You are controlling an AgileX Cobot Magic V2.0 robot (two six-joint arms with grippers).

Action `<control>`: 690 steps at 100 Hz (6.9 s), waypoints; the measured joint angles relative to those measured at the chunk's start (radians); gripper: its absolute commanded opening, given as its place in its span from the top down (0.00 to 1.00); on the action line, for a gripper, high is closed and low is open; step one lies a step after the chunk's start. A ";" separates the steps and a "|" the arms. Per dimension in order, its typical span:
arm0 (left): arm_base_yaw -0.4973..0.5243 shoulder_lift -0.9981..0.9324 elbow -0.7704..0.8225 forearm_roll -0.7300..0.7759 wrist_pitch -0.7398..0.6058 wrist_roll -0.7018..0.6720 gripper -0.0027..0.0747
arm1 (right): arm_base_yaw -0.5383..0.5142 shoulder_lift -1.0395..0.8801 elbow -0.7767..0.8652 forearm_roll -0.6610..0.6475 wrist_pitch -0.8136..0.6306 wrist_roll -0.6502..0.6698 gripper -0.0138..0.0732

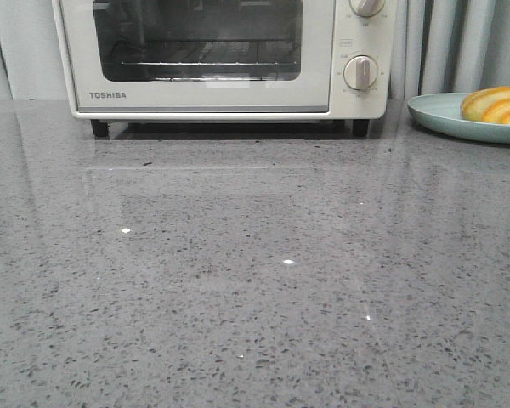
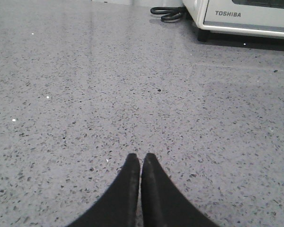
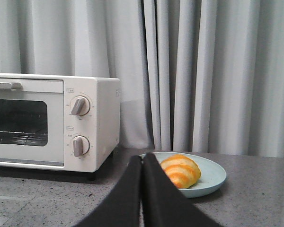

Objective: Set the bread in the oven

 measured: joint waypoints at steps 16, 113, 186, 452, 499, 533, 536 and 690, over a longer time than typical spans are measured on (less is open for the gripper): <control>0.000 0.000 0.000 0.000 0.000 0.000 0.99 | 0.000 0.000 0.000 0.000 0.000 0.000 0.91; 0.000 0.000 0.000 -0.384 -0.115 -0.008 0.99 | 0.000 0.000 0.000 0.000 -0.005 0.000 0.91; -0.038 0.061 -0.173 -0.742 -0.106 0.241 0.99 | -0.015 0.030 -0.118 0.182 0.257 0.074 0.90; -0.462 1.513 -0.886 -0.707 0.030 0.719 0.99 | 0.059 0.729 -0.685 0.132 0.430 0.072 0.91; -0.461 1.159 -0.886 -0.709 0.041 0.719 0.99 | -0.098 1.328 -1.314 0.137 0.898 0.072 0.39; -0.461 0.840 -0.886 -0.710 0.044 0.719 0.99 | -0.129 1.681 -1.417 0.130 0.812 0.072 0.46; -0.461 0.825 -0.886 -0.710 0.044 0.719 0.99 | -0.129 1.709 -1.419 0.125 0.801 0.072 0.46; -0.461 0.739 -0.886 -0.710 0.080 0.719 0.99 | 0.596 1.751 -1.571 0.100 0.702 -0.142 0.92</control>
